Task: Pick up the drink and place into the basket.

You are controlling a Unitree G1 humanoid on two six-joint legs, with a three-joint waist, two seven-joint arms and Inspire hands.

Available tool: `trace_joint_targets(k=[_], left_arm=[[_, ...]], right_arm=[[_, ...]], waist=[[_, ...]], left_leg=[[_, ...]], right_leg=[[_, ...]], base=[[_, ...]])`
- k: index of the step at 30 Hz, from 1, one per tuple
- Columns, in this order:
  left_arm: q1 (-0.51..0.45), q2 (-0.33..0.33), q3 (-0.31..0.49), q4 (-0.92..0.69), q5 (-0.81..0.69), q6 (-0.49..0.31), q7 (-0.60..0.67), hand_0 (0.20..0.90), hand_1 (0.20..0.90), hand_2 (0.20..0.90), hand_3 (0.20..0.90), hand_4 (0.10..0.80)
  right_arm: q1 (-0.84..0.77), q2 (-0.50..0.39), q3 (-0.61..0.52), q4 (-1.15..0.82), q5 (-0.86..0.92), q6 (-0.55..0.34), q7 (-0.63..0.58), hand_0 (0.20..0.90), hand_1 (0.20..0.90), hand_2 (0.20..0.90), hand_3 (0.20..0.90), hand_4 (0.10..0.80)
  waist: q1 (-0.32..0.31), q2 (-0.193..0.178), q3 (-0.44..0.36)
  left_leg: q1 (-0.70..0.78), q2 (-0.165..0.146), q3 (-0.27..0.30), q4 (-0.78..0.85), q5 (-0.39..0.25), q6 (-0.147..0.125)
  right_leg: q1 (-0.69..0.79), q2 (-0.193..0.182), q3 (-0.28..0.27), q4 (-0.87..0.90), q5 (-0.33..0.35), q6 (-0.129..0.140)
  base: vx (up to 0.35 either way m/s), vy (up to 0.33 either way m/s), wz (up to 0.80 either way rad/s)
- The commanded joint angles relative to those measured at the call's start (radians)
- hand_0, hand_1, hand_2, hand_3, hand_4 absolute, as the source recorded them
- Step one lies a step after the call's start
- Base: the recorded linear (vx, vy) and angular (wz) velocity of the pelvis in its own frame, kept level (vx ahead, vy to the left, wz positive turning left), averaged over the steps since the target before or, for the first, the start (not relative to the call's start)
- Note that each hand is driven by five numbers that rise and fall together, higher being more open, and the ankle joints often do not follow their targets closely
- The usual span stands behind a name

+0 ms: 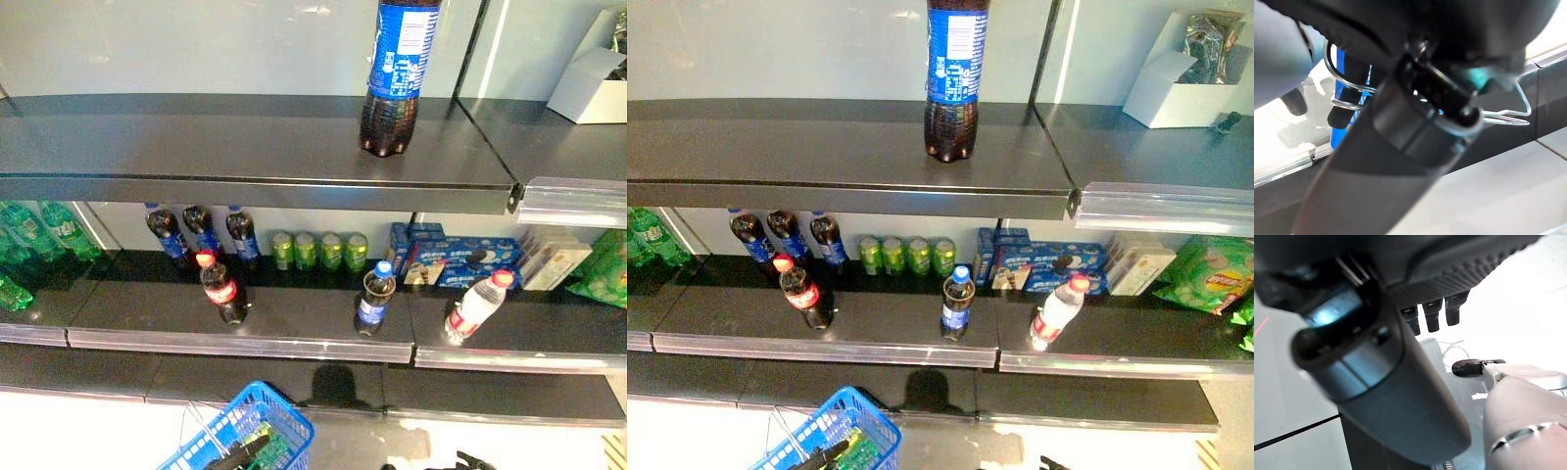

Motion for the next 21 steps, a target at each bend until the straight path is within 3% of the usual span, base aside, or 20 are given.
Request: trace_joint_targets(k=[1, 2, 4, 7, 9, 13, 17, 20, 21], left_arm=[[-0.11, 0.059, 0.021, -0.062, 0.037, -0.068, -0.167, 0.3, 0.3, 0.3, 0.2, 0.1], [-0.105, 0.067, 0.024, -0.07, 0.038, -0.08, -0.162, 0.3, 0.3, 0.3, 0.2, 0.1], [-0.104, 0.082, 0.036, -0.08, 0.031, -0.084, -0.157, 0.3, 0.3, 0.3, 0.2, 0.1], [-0.119, 0.099, 0.016, -0.076, 0.006, -0.086, -0.163, 0.3, 0.3, 0.3, 0.2, 0.1], [-0.132, 0.093, -0.001, -0.073, -0.02, -0.094, -0.149, 0.3, 0.3, 0.3, 0.2, 0.1], [-0.137, 0.08, 0.01, -0.083, -0.041, -0.09, -0.106, 0.3, 0.3, 0.3, 0.2, 0.1], [-0.119, 0.071, 0.002, -0.097, -0.04, -0.086, -0.121, 0.3, 0.3, 0.3, 0.2, 0.1], [-0.108, 0.046, 0.003, -0.113, -0.031, -0.088, -0.131, 0.3, 0.3, 0.3, 0.2, 0.1], [-0.104, 0.041, 0.002, -0.112, -0.029, -0.088, -0.135, 0.3, 0.3, 0.3, 0.2, 0.1]], right_arm=[[-0.044, -0.047, -0.004, 0.012, 0.014, -0.083, -0.007, 0.9, 0.9, 0.9, 0.9, 0.8], [-0.045, -0.041, -0.005, 0.018, 0.007, -0.099, 0.007, 0.9, 0.9, 0.9, 0.9, 0.8], [-0.046, -0.029, 0.0, 0.015, 0.004, -0.118, 0.022, 0.9, 0.9, 0.9, 0.9, 0.8], [-0.07, -0.029, 0.018, 0.024, 0.033, -0.102, 0.018, 0.9, 0.9, 0.9, 0.9, 0.8], [-0.087, -0.031, 0.025, 0.034, 0.03, -0.082, 0.014, 0.9, 0.9, 0.9, 0.9, 0.8], [-0.088, -0.027, 0.036, 0.043, 0.002, -0.056, 0.012, 0.9, 0.9, 0.9, 0.9, 0.8], [-0.056, -0.029, 0.035, 0.03, 0.002, -0.056, 0.002, 0.9, 0.9, 0.9, 0.9, 0.8], [-0.06, -0.042, 0.027, 0.018, 0.02, -0.039, -0.022, 0.9, 0.9, 0.9, 0.9, 0.8], [-0.062, -0.048, 0.023, 0.017, 0.022, -0.033, -0.029, 0.9, 0.9, 0.9, 0.9, 0.8]], waist=[[0.021, -0.06, 0.037], [0.027, -0.07, 0.051], [0.037, -0.065, 0.058], [0.024, -0.043, 0.051], [0.018, -0.038, 0.037], [0.022, -0.031, 0.021], [0.004, -0.013, 0.029], [0.024, -0.01, 0.032], [0.027, -0.007, 0.03]], left_leg=[[-0.072, -0.02, -0.039, 0.073, -0.003, 0.039], [-0.069, -0.024, -0.022, 0.065, -0.011, 0.044], [-0.08, -0.023, 0.004, 0.048, -0.001, 0.056], [-0.123, -0.033, -0.004, 0.059, 0.005, 0.092], [-0.144, -0.048, -0.022, 0.068, 0.007, 0.096], [-0.142, -0.035, -0.024, 0.079, 0.007, 0.076], [-0.142, 0.026, -0.021, 0.084, 0.054, 0.025], [-0.155, 0.012, -0.107, 0.082, 0.052, 0.019], [-0.154, 0.011, -0.112, 0.08, 0.051, 0.018]], right_leg=[[-0.017, -0.139, 0.052, 0.108, 0.028, 0.104], [-0.049, -0.169, 0.04, 0.116, 0.094, 0.124], [-0.08, -0.19, 0.022, 0.184, 0.113, 0.133], [-0.1, -0.122, 0.092, 0.294, 0.018, 0.102], [-0.095, -0.093, 0.112, 0.247, -0.009, 0.082], [-0.045, -0.08, 0.093, 0.146, -0.05, 0.064], [-0.012, -0.024, 0.108, 0.131, -0.097, 0.028], [0.009, -0.021, 0.097, 0.109, -0.105, 0.019], [0.011, -0.026, 0.086, 0.113, -0.11, 0.017]], base=[[-0.161, -0.096, -0.26], [-0.205, -0.096, -0.29], [-0.275, -0.057, -0.56], [-0.25, -0.012, -0.74], [-0.163, -0.12, -0.18], [-0.054, -0.213, -0.12], [-0.058, -0.158, -0.22], [-0.063, 0.022, 0.05], [-0.021, 0.087, 0.04]])
